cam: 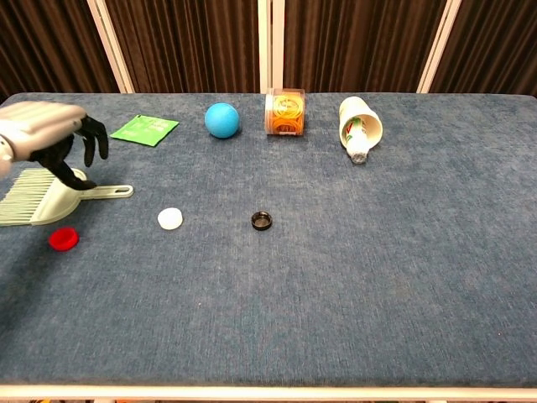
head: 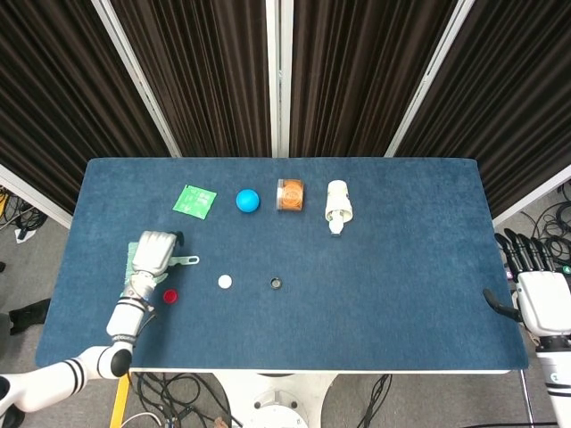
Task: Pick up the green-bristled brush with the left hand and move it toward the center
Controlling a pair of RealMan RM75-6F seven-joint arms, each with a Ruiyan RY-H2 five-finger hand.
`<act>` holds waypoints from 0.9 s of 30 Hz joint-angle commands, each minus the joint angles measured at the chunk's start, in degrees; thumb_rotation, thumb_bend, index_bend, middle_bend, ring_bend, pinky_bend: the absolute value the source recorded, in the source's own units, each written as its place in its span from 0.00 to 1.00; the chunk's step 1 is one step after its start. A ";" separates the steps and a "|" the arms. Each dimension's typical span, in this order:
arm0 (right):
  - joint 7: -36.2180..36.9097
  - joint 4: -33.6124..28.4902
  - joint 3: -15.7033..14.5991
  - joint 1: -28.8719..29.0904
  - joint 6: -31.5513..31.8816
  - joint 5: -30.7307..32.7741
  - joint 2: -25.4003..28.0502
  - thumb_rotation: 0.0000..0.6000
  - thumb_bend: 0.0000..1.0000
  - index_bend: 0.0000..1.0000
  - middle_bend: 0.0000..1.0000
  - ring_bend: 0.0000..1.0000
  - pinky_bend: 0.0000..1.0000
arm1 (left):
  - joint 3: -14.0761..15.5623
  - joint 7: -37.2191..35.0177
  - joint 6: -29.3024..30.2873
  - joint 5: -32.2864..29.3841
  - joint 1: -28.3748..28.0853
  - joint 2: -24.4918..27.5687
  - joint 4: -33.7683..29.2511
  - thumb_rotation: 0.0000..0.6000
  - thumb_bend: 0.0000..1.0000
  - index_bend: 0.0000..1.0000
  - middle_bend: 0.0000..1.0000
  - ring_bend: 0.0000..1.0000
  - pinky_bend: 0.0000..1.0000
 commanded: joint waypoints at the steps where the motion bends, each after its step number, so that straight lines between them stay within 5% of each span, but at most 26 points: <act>1: 0.12 0.15 -0.06 -0.04 0.03 0.00 -0.15 1.00 0.17 0.00 0.02 0.00 0.00 | 1.04 4.22 -1.10 -2.29 -1.59 -1.37 0.23 1.00 0.19 0.42 0.49 0.71 0.87; 27: 1.76 1.68 -0.25 -0.25 -0.69 1.01 -0.76 1.00 0.16 0.00 0.02 0.00 0.00 | 3.87 13.09 -3.26 -11.06 -5.01 -1.93 2.24 1.00 0.20 0.42 0.47 0.71 0.86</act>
